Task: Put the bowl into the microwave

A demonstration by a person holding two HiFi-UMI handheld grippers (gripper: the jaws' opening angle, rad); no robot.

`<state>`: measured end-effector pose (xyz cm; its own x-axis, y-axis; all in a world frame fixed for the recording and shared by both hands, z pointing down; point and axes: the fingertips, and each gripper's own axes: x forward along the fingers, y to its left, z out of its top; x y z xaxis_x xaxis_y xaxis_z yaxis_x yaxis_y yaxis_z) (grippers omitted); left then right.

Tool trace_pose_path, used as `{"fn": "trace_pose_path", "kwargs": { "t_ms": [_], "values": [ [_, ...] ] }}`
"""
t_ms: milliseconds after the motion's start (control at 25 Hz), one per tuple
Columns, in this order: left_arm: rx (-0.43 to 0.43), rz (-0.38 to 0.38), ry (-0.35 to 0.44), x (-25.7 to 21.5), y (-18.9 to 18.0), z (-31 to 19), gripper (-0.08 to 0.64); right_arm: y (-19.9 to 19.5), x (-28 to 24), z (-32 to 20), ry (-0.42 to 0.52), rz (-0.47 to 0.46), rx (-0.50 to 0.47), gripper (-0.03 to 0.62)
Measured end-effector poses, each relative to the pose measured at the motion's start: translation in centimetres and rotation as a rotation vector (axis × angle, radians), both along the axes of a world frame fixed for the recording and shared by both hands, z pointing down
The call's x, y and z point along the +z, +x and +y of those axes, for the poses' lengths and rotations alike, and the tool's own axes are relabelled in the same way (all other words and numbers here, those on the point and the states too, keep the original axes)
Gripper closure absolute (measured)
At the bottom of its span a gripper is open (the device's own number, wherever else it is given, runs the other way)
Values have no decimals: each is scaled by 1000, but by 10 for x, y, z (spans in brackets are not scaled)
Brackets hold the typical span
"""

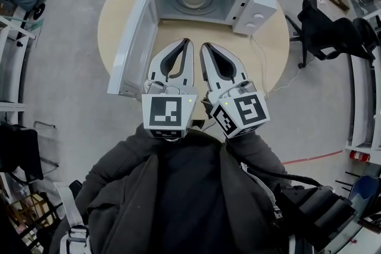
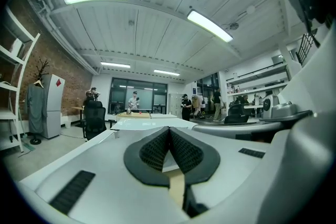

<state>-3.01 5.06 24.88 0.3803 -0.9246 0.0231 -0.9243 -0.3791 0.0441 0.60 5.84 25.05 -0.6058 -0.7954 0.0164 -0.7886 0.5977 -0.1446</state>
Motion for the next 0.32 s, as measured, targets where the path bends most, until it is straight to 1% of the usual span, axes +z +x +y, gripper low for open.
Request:
{"fn": "trace_pose_path", "kwargs": {
  "t_ms": [240,320],
  "values": [
    [8,-4,-13,8,-12,8,551,-9,-3,9,8,11,11,584],
    [11,6,-12,8,-16,10,551,-13,-4,12,13,14,15,584]
  ]
}}
